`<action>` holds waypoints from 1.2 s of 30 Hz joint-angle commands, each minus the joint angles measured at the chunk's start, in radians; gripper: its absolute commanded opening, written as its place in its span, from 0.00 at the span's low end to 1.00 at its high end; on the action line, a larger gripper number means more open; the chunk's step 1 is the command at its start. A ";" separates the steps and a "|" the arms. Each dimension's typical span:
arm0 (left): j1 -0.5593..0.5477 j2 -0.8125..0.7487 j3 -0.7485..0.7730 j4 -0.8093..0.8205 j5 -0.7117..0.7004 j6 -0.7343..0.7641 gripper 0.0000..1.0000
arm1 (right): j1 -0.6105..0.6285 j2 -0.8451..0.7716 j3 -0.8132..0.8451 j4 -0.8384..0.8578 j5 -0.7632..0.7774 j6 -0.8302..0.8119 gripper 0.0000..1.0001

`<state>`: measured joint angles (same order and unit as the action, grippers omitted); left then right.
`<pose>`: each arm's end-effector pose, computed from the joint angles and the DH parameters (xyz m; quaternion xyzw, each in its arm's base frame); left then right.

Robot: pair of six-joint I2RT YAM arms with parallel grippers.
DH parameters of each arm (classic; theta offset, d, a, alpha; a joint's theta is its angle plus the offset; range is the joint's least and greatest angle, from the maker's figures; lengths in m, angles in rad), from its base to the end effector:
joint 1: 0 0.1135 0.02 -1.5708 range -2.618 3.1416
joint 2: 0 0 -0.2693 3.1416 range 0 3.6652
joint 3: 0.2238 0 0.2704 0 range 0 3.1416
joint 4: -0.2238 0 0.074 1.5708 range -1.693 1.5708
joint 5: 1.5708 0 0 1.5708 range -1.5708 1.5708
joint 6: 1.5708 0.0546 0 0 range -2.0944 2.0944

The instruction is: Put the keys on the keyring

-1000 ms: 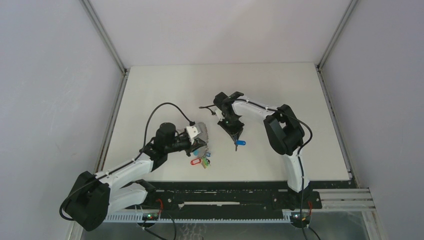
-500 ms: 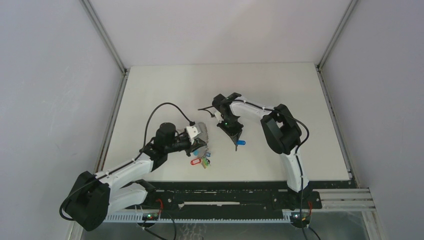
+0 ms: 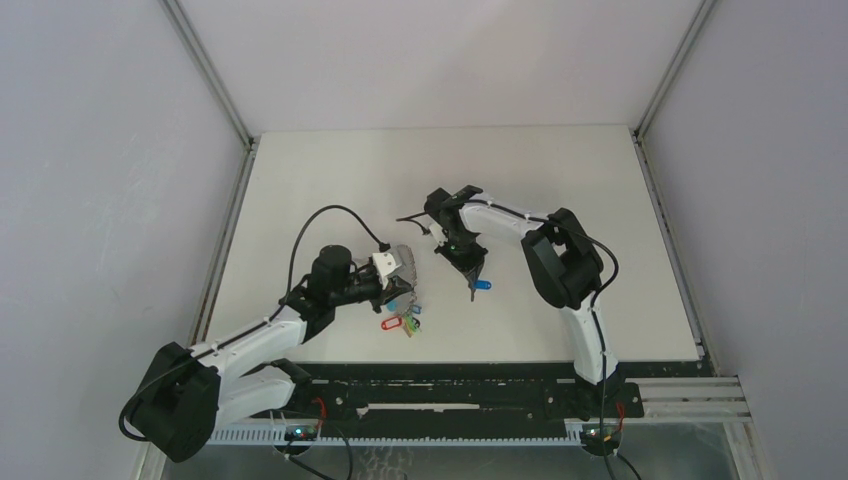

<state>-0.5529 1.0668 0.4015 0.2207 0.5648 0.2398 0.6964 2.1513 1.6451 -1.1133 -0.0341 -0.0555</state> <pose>0.1913 -0.1524 0.1821 0.4507 0.6917 -0.3127 0.4697 0.3219 0.2716 0.1349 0.3666 -0.9299 -0.0085 0.0285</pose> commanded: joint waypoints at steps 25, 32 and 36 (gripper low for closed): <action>0.007 -0.105 0.051 0.025 0.040 0.037 0.00 | 0.086 -0.949 -0.750 0.900 -0.085 -0.205 0.00; 0.007 -0.124 0.051 0.024 0.060 0.042 0.00 | 0.099 -1.090 -0.885 1.034 -0.152 -0.221 0.00; 0.007 -0.125 0.047 0.025 0.093 0.045 0.00 | 0.093 -1.099 -0.894 1.001 -0.265 -0.313 0.00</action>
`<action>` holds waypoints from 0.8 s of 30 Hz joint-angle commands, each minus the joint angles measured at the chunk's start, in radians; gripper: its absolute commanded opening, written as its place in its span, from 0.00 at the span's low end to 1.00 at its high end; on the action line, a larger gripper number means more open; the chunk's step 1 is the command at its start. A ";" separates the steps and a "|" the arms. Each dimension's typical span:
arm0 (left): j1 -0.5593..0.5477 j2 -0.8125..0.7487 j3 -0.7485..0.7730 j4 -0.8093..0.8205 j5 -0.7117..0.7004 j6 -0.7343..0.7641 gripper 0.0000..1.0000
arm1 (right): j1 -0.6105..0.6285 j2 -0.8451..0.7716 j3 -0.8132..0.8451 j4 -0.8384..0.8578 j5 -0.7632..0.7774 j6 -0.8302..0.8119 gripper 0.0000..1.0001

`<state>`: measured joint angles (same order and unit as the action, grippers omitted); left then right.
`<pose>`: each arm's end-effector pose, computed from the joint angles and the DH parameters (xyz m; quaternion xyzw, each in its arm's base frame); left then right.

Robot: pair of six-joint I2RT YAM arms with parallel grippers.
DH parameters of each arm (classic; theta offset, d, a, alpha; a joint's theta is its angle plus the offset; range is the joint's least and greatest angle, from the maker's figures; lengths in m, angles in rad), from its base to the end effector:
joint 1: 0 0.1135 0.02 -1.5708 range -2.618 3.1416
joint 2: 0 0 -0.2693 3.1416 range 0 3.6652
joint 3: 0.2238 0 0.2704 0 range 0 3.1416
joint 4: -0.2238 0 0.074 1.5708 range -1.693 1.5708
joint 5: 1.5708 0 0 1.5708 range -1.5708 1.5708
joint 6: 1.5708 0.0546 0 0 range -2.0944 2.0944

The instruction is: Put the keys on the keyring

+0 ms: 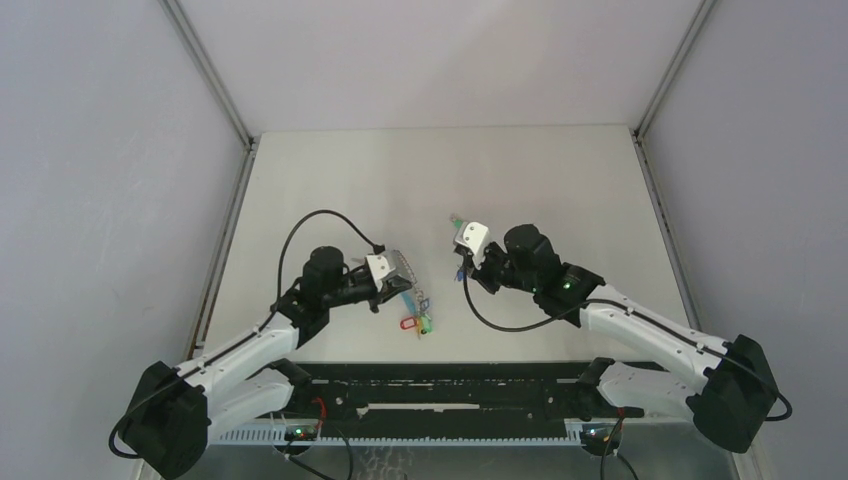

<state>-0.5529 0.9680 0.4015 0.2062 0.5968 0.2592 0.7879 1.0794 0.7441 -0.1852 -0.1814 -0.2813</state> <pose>0.1826 -0.1487 0.2025 0.4641 0.6560 -0.3187 0.5026 0.1852 0.2001 0.2573 -0.4781 0.7183 0.2010 0.4637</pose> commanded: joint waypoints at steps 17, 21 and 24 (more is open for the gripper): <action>0.005 0.055 0.082 -0.011 0.130 0.079 0.00 | 0.033 0.175 0.083 0.016 -0.194 -0.296 0.00; 0.003 0.080 0.094 -0.027 0.133 0.094 0.00 | 0.054 0.201 0.092 0.044 -0.203 -0.329 0.00; 0.003 0.084 0.097 -0.025 0.139 0.097 0.00 | 0.066 0.222 0.090 0.057 -0.214 -0.345 0.00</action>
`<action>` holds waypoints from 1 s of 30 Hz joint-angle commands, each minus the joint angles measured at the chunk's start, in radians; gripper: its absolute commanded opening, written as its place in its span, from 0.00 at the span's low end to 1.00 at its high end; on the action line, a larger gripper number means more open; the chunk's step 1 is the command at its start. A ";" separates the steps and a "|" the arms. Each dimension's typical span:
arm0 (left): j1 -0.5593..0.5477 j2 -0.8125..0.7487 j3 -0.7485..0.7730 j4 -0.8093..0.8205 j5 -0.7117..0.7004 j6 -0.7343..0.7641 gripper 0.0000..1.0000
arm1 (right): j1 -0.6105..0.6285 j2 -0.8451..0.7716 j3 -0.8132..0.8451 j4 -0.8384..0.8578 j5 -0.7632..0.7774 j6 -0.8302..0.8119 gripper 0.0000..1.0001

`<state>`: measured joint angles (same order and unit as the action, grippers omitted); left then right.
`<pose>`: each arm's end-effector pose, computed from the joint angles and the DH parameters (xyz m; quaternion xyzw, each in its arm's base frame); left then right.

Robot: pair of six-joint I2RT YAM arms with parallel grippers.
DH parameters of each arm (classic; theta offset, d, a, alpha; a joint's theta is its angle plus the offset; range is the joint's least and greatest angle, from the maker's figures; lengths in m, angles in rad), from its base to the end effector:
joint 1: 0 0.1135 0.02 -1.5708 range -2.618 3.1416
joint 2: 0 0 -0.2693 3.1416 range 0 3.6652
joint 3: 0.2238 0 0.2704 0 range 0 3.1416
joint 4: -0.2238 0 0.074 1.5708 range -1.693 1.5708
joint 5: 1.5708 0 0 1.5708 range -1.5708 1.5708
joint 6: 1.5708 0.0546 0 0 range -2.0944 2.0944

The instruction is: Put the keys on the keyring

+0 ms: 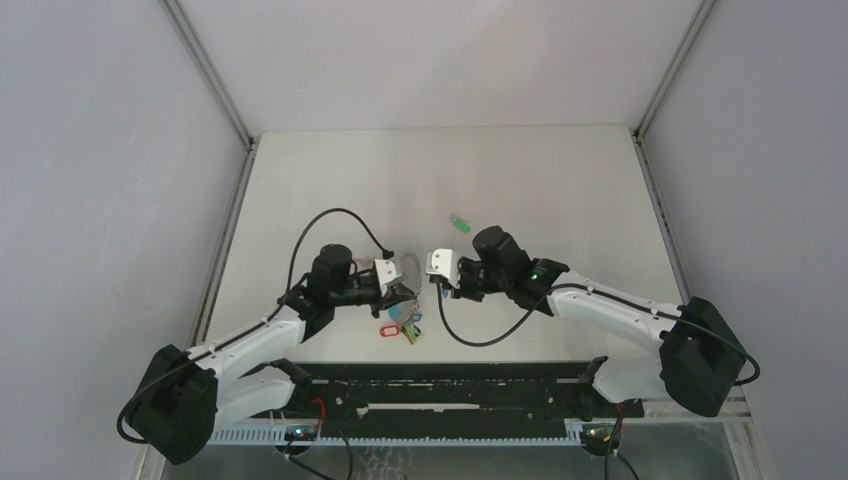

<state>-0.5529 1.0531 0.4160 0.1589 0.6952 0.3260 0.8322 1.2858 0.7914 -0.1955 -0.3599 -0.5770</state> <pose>0.1836 -0.1544 0.1856 0.5019 0.6517 -0.3445 0.4524 0.1887 0.2358 0.2200 -0.6346 0.6286 0.2140 0.3955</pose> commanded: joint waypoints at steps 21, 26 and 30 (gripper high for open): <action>0.003 -0.007 0.061 0.096 0.094 -0.006 0.00 | 0.083 0.043 0.027 0.101 -0.040 -0.086 0.00; 0.004 -0.006 0.061 0.102 0.103 -0.010 0.00 | 0.089 0.052 0.028 0.107 -0.025 -0.083 0.00; 0.004 -0.007 0.060 0.102 0.102 -0.011 0.00 | 0.094 0.057 0.036 0.108 -0.011 -0.082 0.00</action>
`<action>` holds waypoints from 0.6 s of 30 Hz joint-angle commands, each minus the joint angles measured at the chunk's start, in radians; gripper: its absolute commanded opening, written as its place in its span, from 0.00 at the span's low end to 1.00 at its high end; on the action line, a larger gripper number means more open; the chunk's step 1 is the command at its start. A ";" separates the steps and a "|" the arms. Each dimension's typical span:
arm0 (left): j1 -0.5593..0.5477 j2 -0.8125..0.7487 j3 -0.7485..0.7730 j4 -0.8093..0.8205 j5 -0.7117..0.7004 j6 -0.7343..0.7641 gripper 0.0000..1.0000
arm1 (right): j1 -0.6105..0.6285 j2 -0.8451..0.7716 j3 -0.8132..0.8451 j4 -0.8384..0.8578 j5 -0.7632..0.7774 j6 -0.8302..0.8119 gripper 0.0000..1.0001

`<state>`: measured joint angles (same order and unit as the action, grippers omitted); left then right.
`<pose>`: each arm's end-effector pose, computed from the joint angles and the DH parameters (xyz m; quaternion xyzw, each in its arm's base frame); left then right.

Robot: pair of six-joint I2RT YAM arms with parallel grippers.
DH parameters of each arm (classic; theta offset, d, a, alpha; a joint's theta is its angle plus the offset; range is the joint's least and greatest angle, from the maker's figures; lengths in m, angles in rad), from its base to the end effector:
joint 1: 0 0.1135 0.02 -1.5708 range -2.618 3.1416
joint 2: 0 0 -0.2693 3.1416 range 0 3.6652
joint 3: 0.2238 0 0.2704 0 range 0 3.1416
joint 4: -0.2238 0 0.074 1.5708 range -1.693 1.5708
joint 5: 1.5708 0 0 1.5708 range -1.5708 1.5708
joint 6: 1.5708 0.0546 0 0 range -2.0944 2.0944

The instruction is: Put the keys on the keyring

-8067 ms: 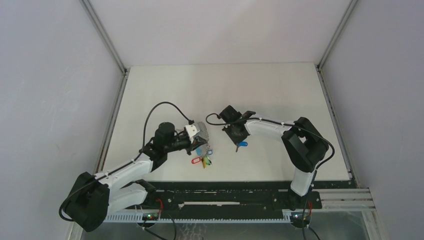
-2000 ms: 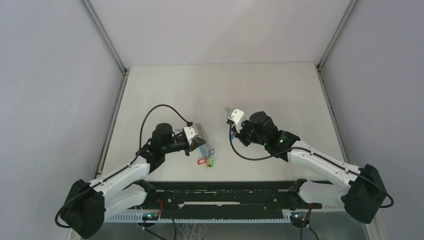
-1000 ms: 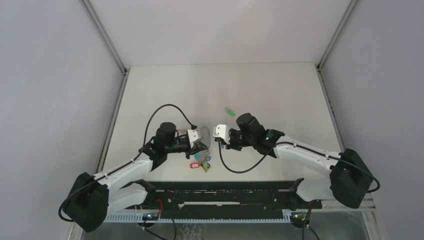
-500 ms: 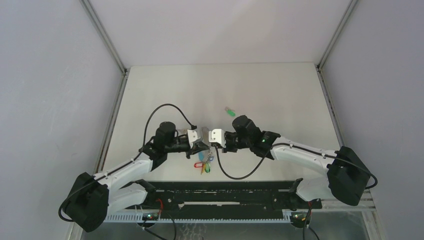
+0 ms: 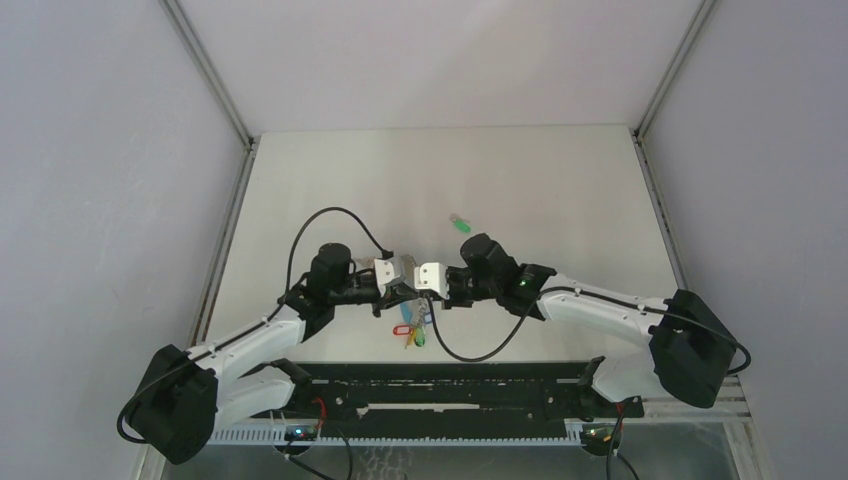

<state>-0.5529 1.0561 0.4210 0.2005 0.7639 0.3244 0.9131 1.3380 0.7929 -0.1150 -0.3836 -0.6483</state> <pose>0.1828 -0.1572 0.1920 0.5138 0.6230 -0.3691 0.4602 0.1751 0.2601 0.2137 -0.6800 0.5673 0.2267 0.4053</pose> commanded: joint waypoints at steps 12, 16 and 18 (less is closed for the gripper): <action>0.004 0.001 0.060 0.058 0.040 -0.009 0.00 | 0.025 0.010 0.042 0.033 0.041 -0.006 0.00; 0.004 0.002 0.059 0.055 0.038 -0.009 0.00 | 0.027 0.002 0.042 0.033 0.044 -0.005 0.00; 0.004 0.002 0.061 0.054 0.039 -0.009 0.00 | 0.027 -0.001 0.042 0.031 0.043 -0.003 0.00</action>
<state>-0.5529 1.0607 0.4210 0.2008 0.7708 0.3244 0.9310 1.3506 0.7937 -0.1150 -0.3420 -0.6483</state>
